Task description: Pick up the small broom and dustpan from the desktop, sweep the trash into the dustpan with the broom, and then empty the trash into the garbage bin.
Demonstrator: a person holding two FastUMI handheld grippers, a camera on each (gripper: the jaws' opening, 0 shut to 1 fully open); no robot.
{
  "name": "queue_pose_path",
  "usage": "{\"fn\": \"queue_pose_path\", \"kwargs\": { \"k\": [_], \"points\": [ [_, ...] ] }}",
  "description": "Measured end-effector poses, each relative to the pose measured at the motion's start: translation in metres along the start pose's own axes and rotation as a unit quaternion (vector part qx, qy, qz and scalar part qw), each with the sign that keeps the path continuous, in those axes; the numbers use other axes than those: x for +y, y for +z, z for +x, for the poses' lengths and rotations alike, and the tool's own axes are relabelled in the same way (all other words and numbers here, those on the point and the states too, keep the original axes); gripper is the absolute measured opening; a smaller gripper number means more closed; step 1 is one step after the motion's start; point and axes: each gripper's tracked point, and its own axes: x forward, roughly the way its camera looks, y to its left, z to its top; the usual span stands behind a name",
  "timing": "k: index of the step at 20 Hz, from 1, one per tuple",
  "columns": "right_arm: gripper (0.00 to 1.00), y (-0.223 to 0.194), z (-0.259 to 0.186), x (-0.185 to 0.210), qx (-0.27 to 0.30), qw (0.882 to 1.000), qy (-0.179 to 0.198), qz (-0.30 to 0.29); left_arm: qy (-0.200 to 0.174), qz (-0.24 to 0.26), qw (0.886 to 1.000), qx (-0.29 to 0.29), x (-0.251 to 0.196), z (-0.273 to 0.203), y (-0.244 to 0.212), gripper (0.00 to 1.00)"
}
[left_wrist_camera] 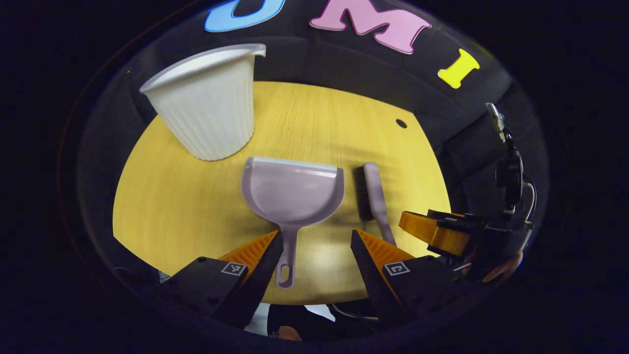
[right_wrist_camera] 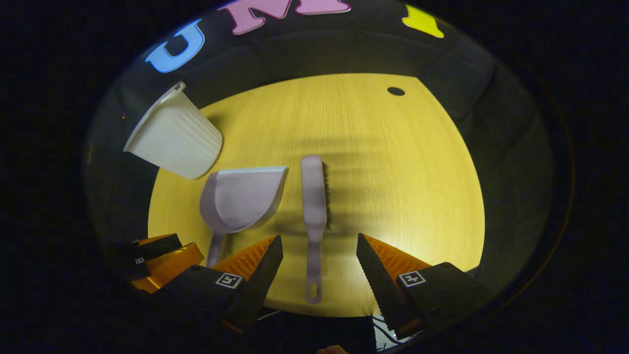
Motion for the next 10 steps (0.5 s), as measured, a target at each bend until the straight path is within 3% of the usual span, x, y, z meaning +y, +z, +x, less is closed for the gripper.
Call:
{"fn": "queue_pose_path", "kwargs": {
  "k": [2, 3, 4, 5, 6, 9, 10],
  "points": [
    [0.99, 0.018, -0.044, 0.014, -0.087, 0.996, 0.007, -0.004, 0.011, 0.032, 0.995, -0.091, 0.005, -0.039, 0.022, 0.84],
    [0.89, 0.025, -0.065, 0.021, -0.137, 0.991, 0.001, -0.010, 0.015, 0.051, 0.989, -0.141, 0.008, -0.056, 0.031, 0.84],
    [0.98, 0.035, -0.085, 0.027, -0.195, 0.981, -0.008, -0.015, 0.018, 0.067, 0.980, -0.188, 0.008, -0.073, 0.032, 0.84],
    [0.89, 0.043, -0.108, 0.033, -0.263, 0.964, -0.013, -0.022, 0.019, 0.076, 0.969, -0.234, 0.008, -0.083, 0.036, 0.84],
    [0.98, 0.054, -0.135, 0.043, -0.332, 0.943, -0.016, -0.029, 0.019, 0.083, 0.954, -0.288, 0.007, -0.099, 0.042, 0.84],
    [0.96, 0.063, -0.205, 0.073, -0.470, 0.880, -0.011, -0.060, 0.008, 0.068, 0.923, -0.380, 0.004, -0.115, 0.032, 0.83],
    [0.97, 0.057, -0.216, 0.079, -0.496, 0.865, -0.009, -0.072, 0.005, 0.063, 0.916, -0.397, 0.007, -0.114, 0.030, 0.83]
  ]
}}
